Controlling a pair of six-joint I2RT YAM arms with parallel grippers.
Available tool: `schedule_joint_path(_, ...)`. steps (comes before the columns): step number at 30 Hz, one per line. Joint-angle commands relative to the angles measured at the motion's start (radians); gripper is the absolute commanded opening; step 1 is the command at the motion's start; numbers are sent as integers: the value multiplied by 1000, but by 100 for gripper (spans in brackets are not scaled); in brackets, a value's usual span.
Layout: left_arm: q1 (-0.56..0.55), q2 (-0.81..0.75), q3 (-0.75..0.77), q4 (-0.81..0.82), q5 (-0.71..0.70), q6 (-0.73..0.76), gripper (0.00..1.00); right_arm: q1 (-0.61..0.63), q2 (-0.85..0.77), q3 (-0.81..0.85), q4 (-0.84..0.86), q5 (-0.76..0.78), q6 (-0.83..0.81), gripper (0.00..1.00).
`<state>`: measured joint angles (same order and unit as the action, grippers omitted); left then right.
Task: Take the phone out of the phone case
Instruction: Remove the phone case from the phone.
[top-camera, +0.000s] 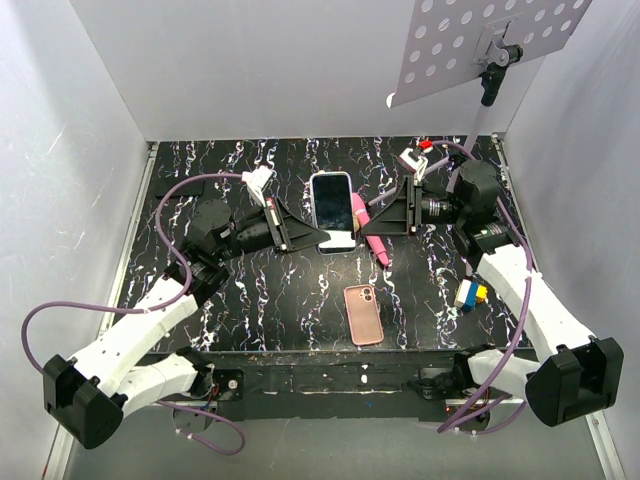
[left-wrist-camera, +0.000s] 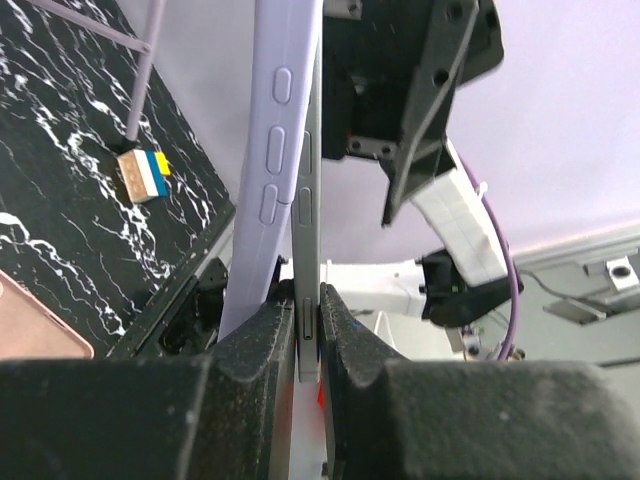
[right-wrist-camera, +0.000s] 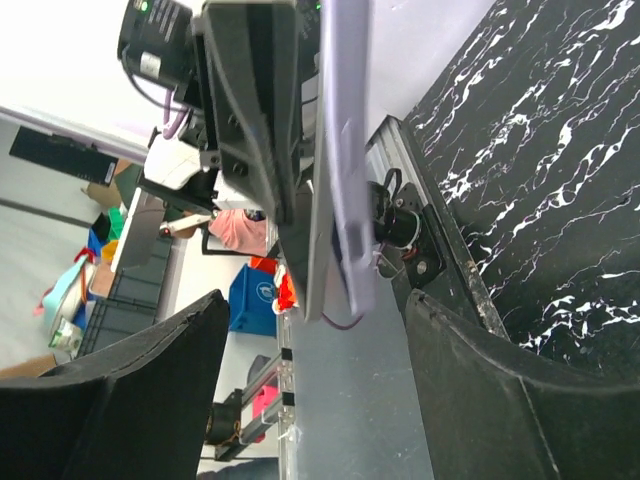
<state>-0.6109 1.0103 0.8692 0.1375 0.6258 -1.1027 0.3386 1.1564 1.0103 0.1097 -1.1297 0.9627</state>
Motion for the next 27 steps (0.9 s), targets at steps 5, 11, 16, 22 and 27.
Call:
schedule_joint_path(5,65,-68,-1,-41,-120,-104,0,-3,-28,-29,13,4,-27,61)
schedule_joint_path(11,69,-75,-38,57,-121,-183,0,59,17,-49,102,44,27,50)
schedule_joint_path(16,71,-78,-52,105,-121,-209,0,114,49,-55,142,79,57,49)
schedule_joint_path(22,71,-82,-55,105,-124,-212,0,117,40,-84,182,82,71,50)
schedule_joint_path(27,71,-76,-55,122,-120,-235,0,117,28,-121,208,117,91,63)
